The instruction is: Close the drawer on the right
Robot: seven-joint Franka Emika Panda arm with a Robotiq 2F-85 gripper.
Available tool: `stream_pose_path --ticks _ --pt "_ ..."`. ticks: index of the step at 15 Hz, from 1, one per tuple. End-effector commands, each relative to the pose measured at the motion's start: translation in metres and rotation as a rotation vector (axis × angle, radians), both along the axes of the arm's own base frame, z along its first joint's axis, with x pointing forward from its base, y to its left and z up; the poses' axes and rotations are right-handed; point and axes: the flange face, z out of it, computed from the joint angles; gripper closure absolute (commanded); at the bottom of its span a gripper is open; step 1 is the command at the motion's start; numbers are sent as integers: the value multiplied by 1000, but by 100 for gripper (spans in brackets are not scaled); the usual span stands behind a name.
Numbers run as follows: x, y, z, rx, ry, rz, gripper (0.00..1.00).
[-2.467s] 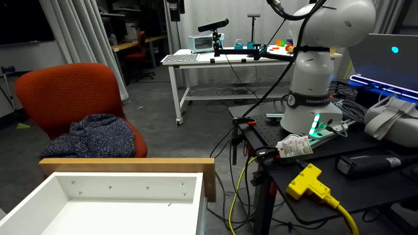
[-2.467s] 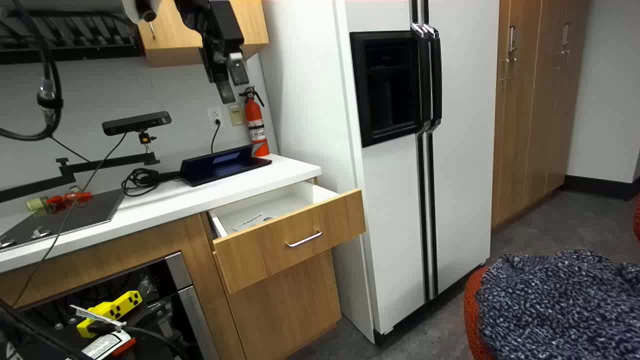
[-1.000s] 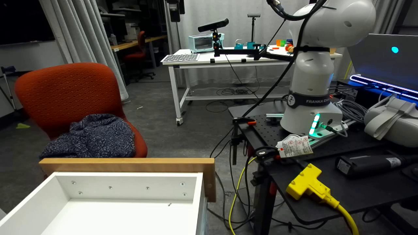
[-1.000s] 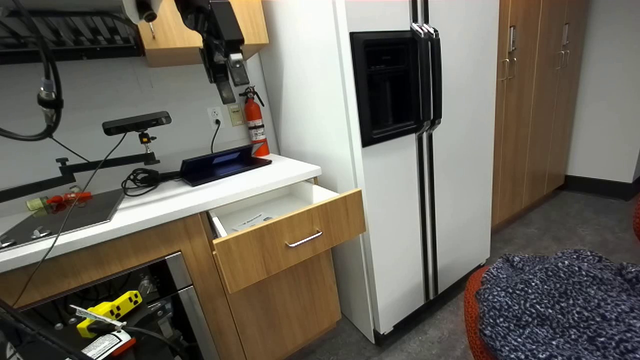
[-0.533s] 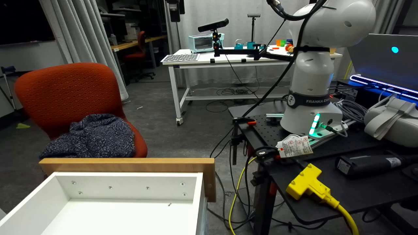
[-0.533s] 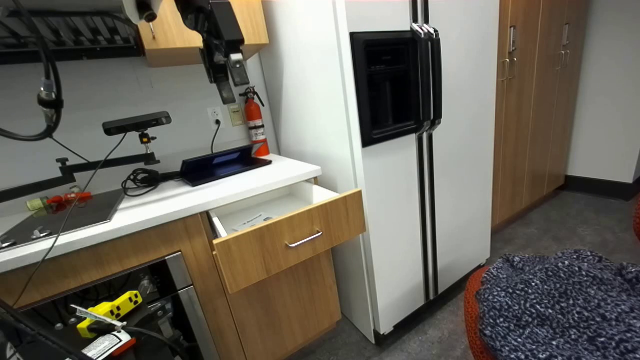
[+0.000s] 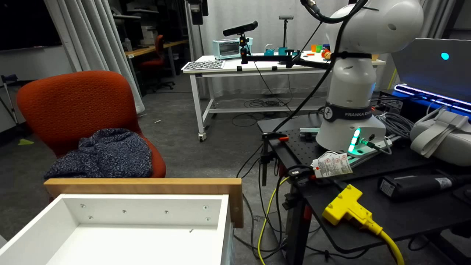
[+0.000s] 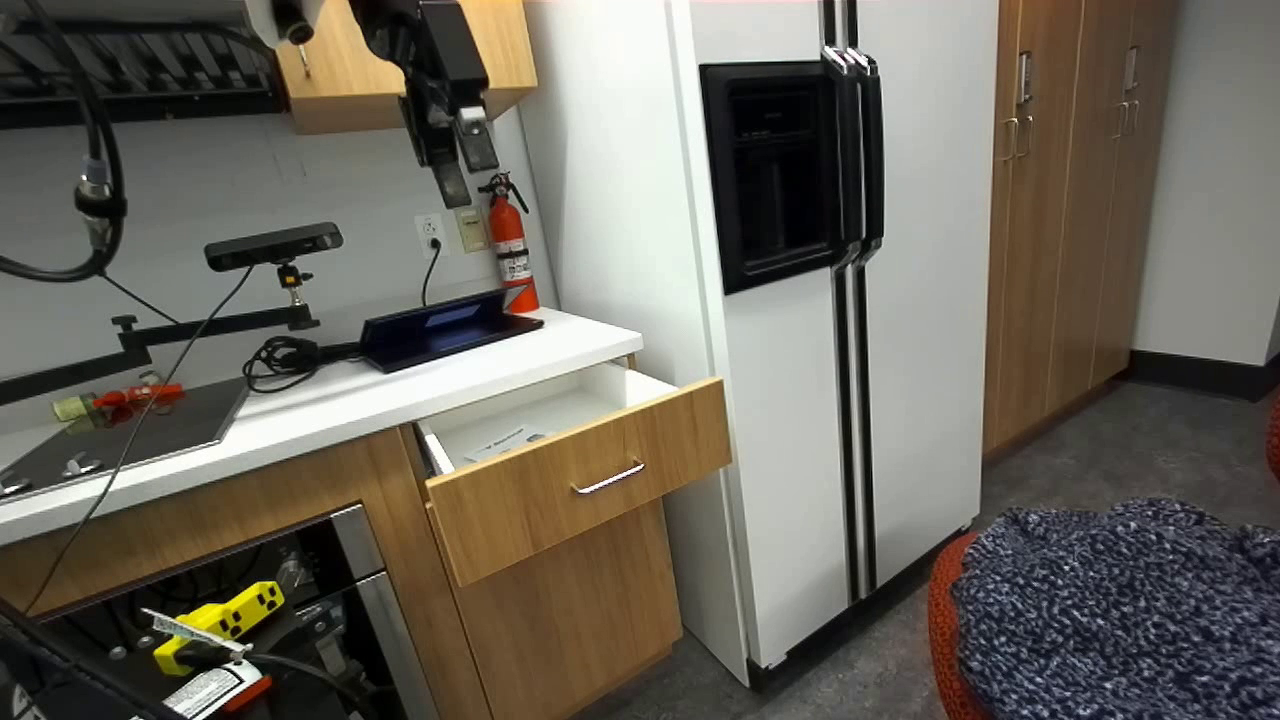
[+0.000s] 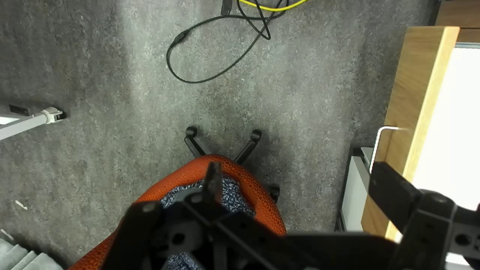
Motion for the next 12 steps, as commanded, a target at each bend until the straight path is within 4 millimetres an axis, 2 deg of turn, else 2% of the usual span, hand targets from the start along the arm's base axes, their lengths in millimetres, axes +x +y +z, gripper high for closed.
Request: stream_pose_path --ticks 1,12 --pt "0 0 1 0 1 0 0" --pt "5 2 0 37 -45 47 0"
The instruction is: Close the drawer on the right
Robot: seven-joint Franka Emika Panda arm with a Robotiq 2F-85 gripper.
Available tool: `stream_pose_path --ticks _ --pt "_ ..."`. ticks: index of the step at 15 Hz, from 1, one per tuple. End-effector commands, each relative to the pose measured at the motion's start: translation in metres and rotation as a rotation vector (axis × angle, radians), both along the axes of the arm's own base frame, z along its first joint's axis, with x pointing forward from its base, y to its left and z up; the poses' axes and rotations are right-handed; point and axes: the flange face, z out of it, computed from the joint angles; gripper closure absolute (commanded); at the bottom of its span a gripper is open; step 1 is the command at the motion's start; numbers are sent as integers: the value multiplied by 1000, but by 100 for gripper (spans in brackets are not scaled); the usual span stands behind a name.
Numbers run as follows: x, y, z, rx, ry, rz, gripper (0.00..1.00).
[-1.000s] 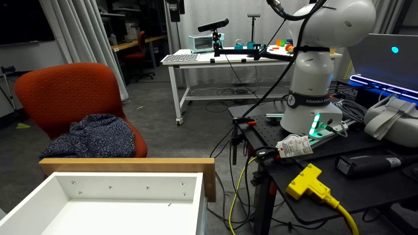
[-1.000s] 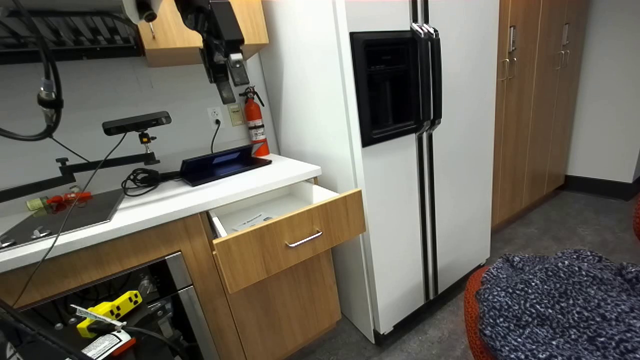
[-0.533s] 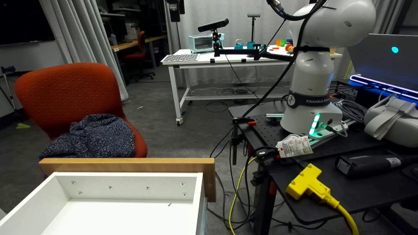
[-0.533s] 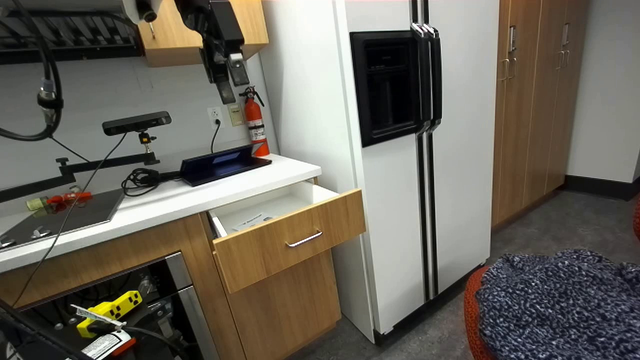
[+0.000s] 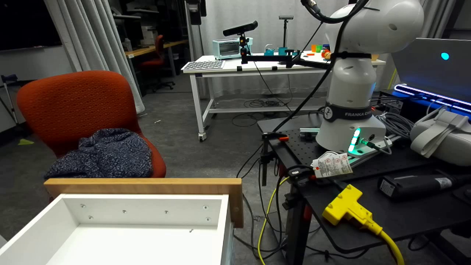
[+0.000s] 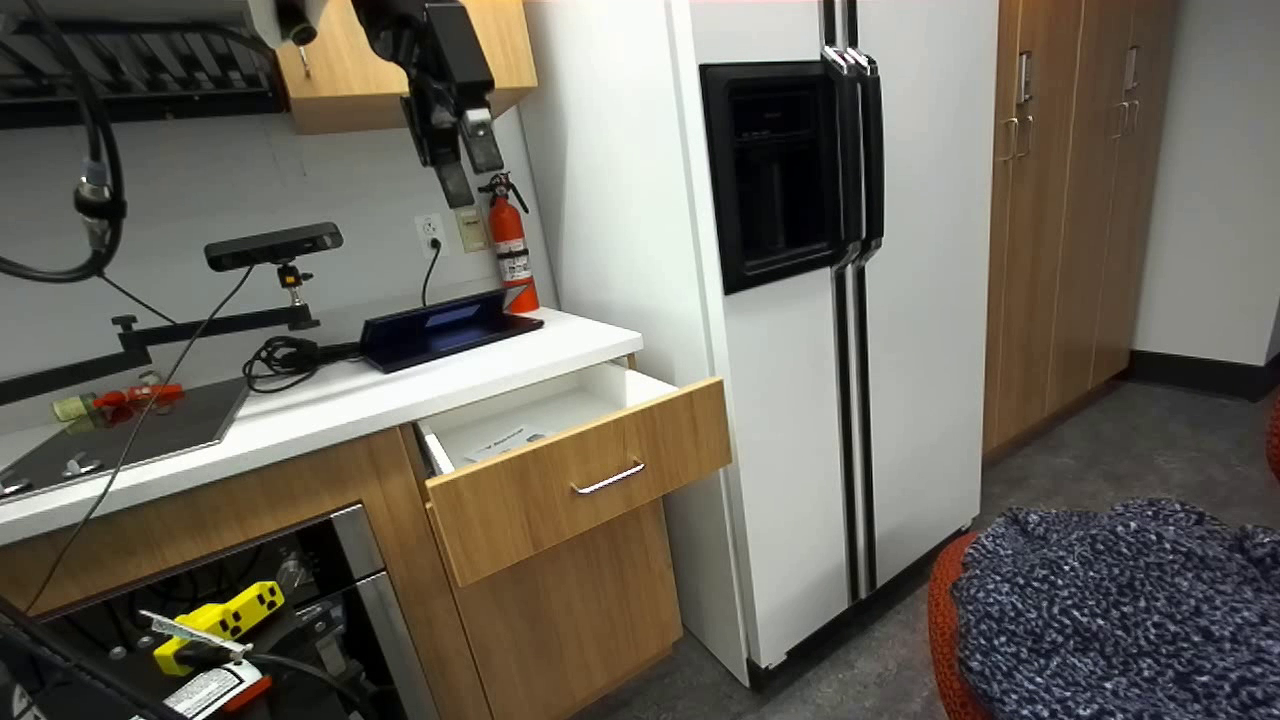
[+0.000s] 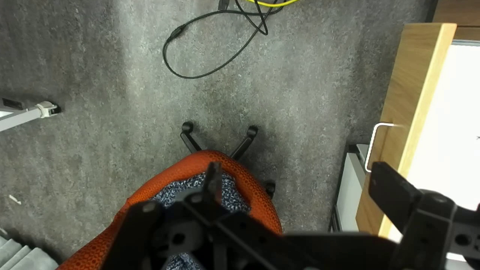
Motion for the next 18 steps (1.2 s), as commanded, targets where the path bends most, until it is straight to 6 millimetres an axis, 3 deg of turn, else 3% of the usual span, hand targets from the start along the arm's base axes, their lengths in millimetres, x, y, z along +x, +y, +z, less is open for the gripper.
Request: stream_pose_path --ticks 1,11,18 --pt "3 2 0 38 -40 33 0" --pt "3 2 -2 19 -29 30 0" --pt "2 6 -6 100 6 28 0"
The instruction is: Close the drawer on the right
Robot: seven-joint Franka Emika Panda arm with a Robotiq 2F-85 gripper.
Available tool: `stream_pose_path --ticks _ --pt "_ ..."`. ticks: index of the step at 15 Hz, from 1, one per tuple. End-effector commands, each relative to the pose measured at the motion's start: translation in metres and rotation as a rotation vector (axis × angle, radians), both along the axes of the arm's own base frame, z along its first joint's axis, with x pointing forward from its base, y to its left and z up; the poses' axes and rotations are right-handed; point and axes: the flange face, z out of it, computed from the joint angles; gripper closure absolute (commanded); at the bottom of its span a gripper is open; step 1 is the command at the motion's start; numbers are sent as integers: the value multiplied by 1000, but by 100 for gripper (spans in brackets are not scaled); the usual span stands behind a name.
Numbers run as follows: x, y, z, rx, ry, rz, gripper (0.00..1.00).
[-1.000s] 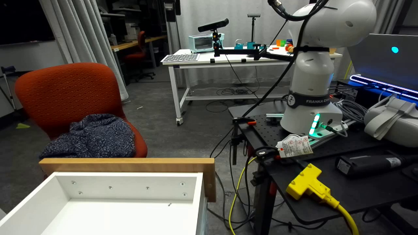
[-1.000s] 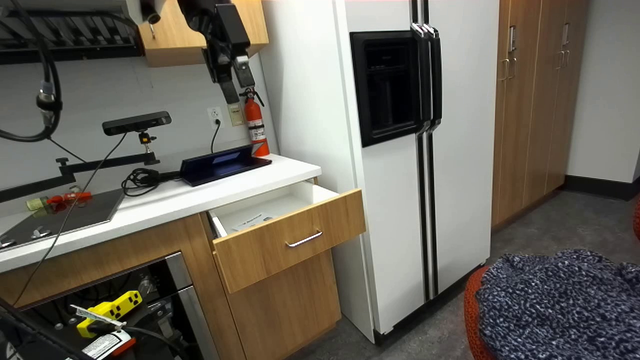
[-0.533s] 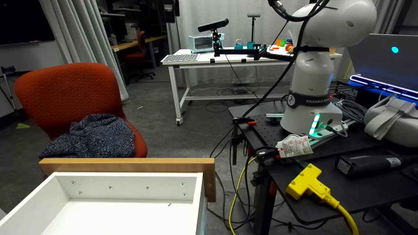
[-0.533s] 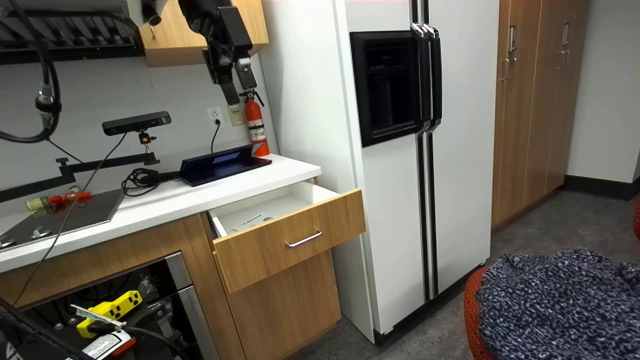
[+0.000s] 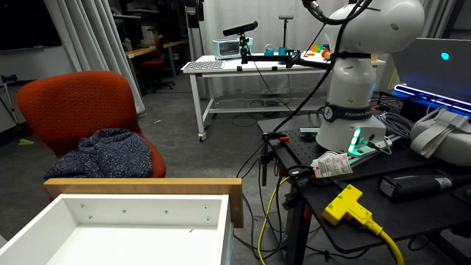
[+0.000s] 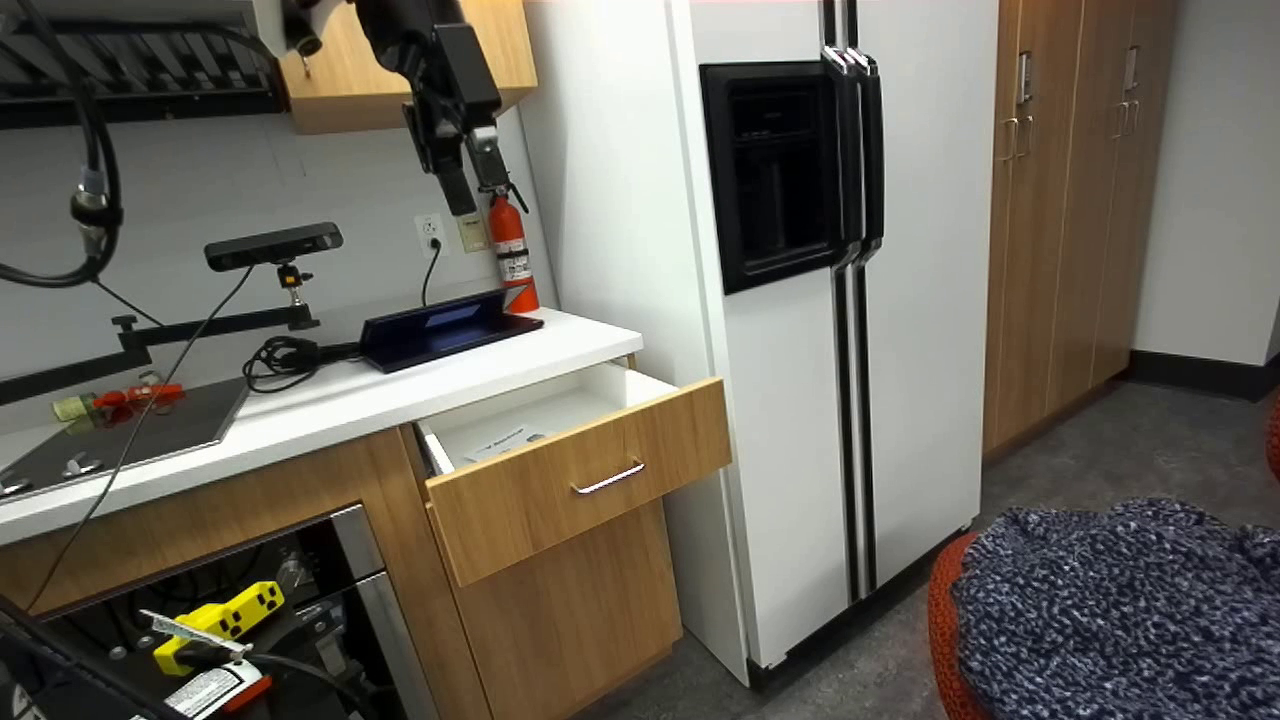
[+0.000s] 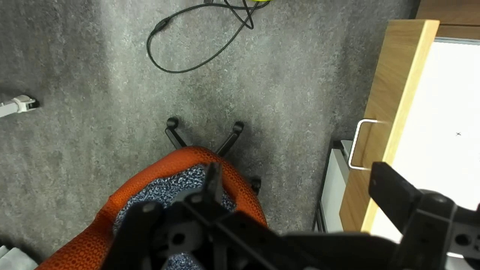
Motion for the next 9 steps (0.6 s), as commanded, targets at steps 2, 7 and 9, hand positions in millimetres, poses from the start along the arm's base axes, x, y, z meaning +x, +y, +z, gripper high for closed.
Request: stream_pose_path --ticks 2,7,9 --pt "-1 5 0 82 30 5 0" --pt "33 19 6 67 8 17 0" --pt "55 26 1 70 27 28 0"
